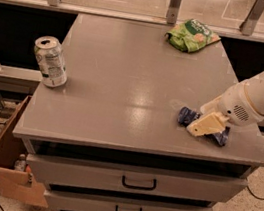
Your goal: Move rxbar blueberry near green rice chip bag
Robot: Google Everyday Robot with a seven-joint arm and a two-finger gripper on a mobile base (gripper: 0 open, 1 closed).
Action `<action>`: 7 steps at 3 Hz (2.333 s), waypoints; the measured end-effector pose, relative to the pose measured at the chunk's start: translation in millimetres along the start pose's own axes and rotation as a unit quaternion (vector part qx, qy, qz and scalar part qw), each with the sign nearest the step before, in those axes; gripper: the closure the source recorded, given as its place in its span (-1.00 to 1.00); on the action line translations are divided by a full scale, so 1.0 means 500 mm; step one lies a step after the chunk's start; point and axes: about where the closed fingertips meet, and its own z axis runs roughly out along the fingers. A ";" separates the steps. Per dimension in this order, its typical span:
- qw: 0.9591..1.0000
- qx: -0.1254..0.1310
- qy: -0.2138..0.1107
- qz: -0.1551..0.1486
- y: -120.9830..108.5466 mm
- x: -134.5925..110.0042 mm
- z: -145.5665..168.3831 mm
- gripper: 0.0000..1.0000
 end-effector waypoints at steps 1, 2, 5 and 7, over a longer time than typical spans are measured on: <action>1.000 0.000 0.000 0.000 0.000 -0.005 -0.009 0.66; 1.000 0.000 0.000 0.000 0.000 -0.005 -0.009 1.00; 0.991 0.136 -0.001 0.015 -0.108 0.024 -0.217 1.00; 0.988 0.148 -0.040 0.024 -0.179 -0.016 -0.198 1.00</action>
Offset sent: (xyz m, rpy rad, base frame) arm 0.0175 -0.0089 0.0307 0.0331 -0.1011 -0.1149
